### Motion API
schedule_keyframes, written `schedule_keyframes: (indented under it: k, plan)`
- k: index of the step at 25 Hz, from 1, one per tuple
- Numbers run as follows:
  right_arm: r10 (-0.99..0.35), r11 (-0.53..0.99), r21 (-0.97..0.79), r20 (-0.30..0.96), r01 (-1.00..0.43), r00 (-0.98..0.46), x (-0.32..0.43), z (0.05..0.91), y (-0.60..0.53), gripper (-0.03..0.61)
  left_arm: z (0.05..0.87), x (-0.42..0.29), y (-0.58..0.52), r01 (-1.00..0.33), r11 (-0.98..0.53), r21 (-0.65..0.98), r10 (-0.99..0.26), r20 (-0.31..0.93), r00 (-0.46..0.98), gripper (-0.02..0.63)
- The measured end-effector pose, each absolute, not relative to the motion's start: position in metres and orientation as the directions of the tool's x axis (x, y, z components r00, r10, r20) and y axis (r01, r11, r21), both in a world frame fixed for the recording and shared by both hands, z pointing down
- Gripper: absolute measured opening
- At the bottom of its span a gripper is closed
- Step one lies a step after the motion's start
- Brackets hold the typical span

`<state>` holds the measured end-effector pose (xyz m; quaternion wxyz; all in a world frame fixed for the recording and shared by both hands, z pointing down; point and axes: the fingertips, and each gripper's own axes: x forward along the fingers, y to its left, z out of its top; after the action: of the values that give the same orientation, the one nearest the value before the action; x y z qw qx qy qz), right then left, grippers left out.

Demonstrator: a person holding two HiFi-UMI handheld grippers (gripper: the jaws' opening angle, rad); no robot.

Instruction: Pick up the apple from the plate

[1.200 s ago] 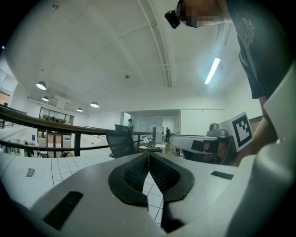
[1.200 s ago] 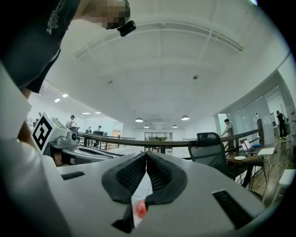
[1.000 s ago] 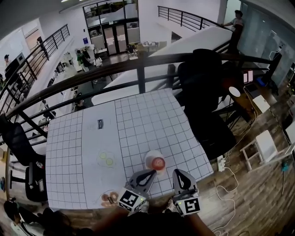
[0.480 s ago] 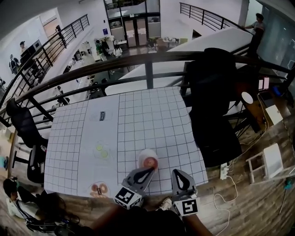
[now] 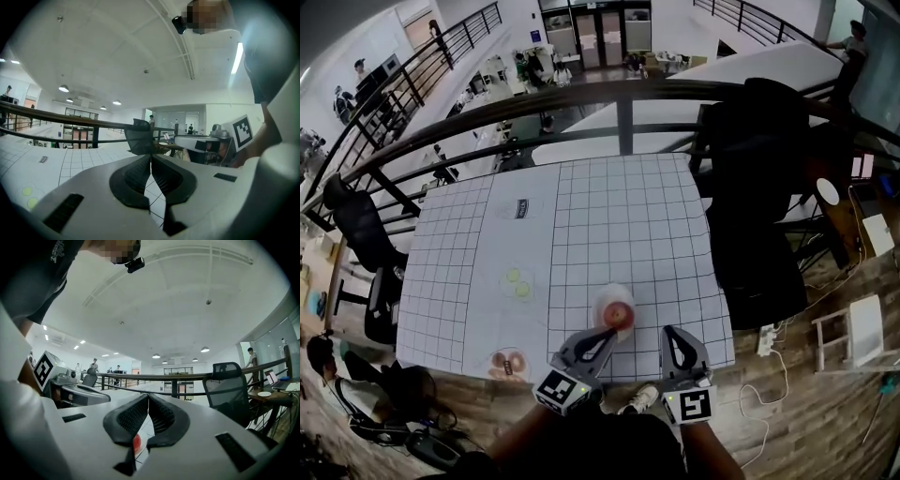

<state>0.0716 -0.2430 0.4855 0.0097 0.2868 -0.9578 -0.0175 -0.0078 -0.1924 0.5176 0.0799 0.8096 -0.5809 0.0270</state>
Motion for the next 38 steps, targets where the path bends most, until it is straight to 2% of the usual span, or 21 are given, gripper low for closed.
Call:
schedule_keyframes:
  k: [10, 11, 12, 16, 21, 24, 31, 34, 38]
  plan:
    - [-0.546, 0.837, 0.026, 0.08, -0.546, -0.834, 0.052, 0.513, -0.25, 0.023, 0.558, -0.033, -0.197, -0.953, -0.299, 0.037, -0.933, 0.197, 0.301, 0.028]
    - [-0.541, 0.841, 0.026, 0.084, -0.54, -0.837, 0.048, 0.514, -0.249, 0.023, 0.561, -0.033, -0.199, -0.951, -0.309, 0.034, -0.93, 0.201, 0.309, 0.057]
    - [-0.536, 0.844, 0.027, 0.087, -0.536, -0.84, 0.046, 0.514, -0.247, 0.023, 0.563, -0.033, -0.201, -0.947, -0.321, 0.029, -0.925, 0.204, 0.32, 0.116]
    - [-0.529, 0.848, 0.039, 0.116, -0.528, -0.841, 0.04, 0.513, -0.244, 0.023, 0.583, -0.025, -0.207, -0.925, -0.38, -0.019, -0.891, 0.275, 0.36, 0.188]
    - [-0.524, 0.851, 0.046, 0.116, -0.522, -0.844, 0.037, 0.513, -0.245, 0.023, 0.616, -0.02, -0.213, -0.901, -0.432, -0.032, -0.84, 0.377, 0.39, 0.328]
    - [-0.525, 0.851, 0.046, 0.11, -0.523, -0.844, 0.037, 0.515, -0.244, 0.023, 0.632, -0.022, -0.219, -0.896, -0.443, -0.019, -0.815, 0.425, 0.394, 0.366]
    - [-0.528, 0.848, 0.004, 0.092, -0.529, -0.845, 0.036, 0.514, -0.241, 0.023, 0.674, -0.028, -0.24, -0.879, -0.477, -0.015, -0.756, 0.516, 0.402, 0.388]
    - [-0.523, 0.851, 0.03, 0.14, -0.524, -0.841, 0.043, 0.524, -0.241, 0.023, 0.688, -0.027, -0.245, -0.87, -0.493, -0.013, -0.727, 0.555, 0.404, 0.397]
    - [-0.546, 0.835, -0.012, 0.104, -0.55, -0.831, 0.045, 0.52, -0.244, 0.023, 0.702, -0.026, -0.252, -0.872, -0.489, 0.005, -0.706, 0.585, 0.399, 0.399]
